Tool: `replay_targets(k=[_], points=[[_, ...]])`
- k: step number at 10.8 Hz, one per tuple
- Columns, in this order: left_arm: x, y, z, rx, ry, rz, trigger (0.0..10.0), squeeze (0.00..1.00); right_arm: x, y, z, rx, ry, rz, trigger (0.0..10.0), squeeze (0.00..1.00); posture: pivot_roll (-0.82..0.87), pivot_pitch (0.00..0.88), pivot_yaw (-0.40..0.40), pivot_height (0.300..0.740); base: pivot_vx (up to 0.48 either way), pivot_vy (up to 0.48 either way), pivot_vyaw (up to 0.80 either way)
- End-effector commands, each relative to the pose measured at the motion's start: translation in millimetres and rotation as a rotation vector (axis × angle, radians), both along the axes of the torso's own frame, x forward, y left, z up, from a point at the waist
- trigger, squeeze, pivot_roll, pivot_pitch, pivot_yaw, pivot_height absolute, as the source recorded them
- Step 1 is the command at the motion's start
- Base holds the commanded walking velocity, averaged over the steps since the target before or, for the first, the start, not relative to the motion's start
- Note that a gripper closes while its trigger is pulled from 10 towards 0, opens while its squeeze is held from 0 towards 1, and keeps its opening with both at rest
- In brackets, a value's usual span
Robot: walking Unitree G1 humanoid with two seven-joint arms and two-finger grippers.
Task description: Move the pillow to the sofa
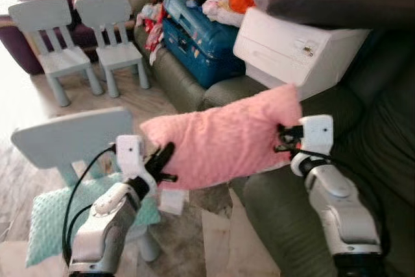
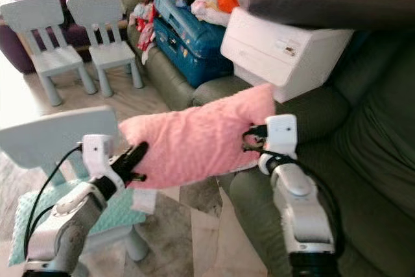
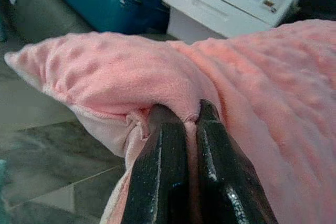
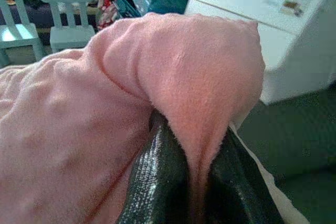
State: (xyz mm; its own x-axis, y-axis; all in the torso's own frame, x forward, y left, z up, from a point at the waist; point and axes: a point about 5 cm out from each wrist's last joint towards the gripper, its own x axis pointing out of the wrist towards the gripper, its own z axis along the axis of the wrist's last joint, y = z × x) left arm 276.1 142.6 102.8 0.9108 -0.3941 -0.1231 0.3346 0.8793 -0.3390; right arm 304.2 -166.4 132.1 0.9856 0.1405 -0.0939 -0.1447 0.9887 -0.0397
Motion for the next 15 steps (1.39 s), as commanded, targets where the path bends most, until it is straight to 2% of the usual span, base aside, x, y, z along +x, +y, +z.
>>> replay_targets(k=[1,4,8,12,14,15], points=[[-0.2,3.5,4.3,0.008,-0.016,0.001,10.0,0.0,2.2,7.4,4.3,0.005,-0.021,0.02,10.0,0.0,-0.16,0.0,-0.042,0.74,0.304,0.0,-0.78],[-1.0,1.9,3.0,0.011,-0.006,-0.009,10.0,0.0,2.1,7.7,4.0,0.005,-0.021,0.021,10.0,0.0,-0.16,0.0,-0.042,0.74,0.269,0.0,-0.78],[-4.0,-0.8,-2.2,-0.008,0.041,0.01,10.0,0.0,1.2,10.3,2.0,0.009,-0.015,0.025,10.0,0.0,-0.16,0.0,-0.041,0.74,0.0,0.0,-0.78],[0.1,-1.7,1.3,-0.053,0.068,0.033,10.0,0.0,0.6,10.3,2.5,0.011,-0.024,0.026,10.0,0.0,-0.16,0.005,-0.04,0.74,0.0,0.0,0.0],[0.4,-2.5,5.1,-0.042,0.035,0.022,10.0,0.0,0.4,10.9,1.8,0.011,-0.022,0.029,10.0,0.0,-0.16,0.007,-0.04,0.74,0.0,0.0,0.0],[0.4,-2.9,4.5,-0.058,0.052,0.025,10.0,0.0,0.7,11.0,1.5,0.012,-0.02,0.028,10.0,0.0,-0.16,0.007,-0.04,0.74,0.0,0.0,0.0]])
